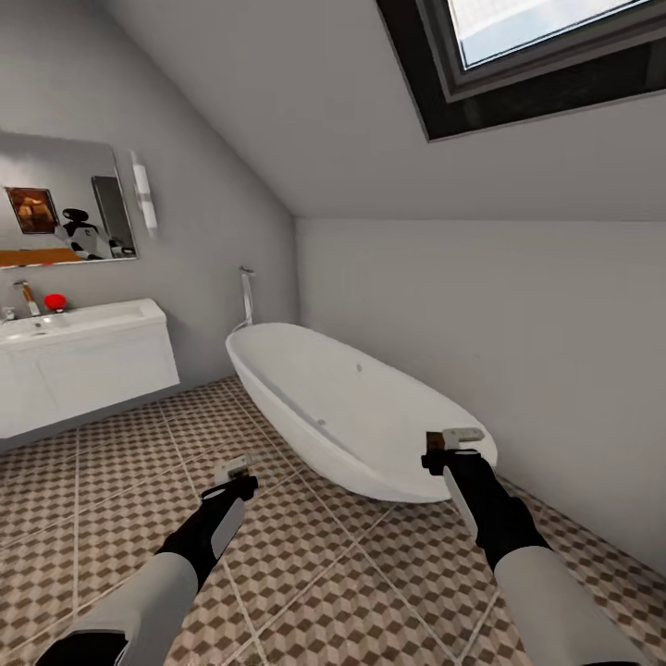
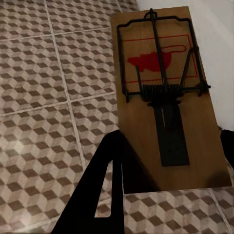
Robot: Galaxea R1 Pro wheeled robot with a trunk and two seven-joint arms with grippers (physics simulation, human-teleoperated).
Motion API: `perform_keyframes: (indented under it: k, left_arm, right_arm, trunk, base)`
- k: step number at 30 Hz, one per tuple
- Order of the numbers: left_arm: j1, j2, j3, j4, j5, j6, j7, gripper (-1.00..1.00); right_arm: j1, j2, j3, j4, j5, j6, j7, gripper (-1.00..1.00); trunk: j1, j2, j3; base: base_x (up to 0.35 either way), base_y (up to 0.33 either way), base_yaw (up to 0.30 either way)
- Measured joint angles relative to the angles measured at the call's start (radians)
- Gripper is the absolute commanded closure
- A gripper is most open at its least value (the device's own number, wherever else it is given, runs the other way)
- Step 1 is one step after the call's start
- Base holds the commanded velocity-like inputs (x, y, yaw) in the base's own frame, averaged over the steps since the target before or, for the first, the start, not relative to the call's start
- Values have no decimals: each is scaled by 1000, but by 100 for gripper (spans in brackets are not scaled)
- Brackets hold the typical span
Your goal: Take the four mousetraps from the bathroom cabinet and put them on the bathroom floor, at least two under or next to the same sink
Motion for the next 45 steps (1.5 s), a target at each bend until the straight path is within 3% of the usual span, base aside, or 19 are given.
perform_keyframes:
  k: [45]
  left_arm:
    - [0,0,0,-2,0,0,0,100]
  right_arm:
    - [0,0,2,-4,2,0,0,100]
  trunk:
    - [0,0,0]
  base:
    - [0,0,278]
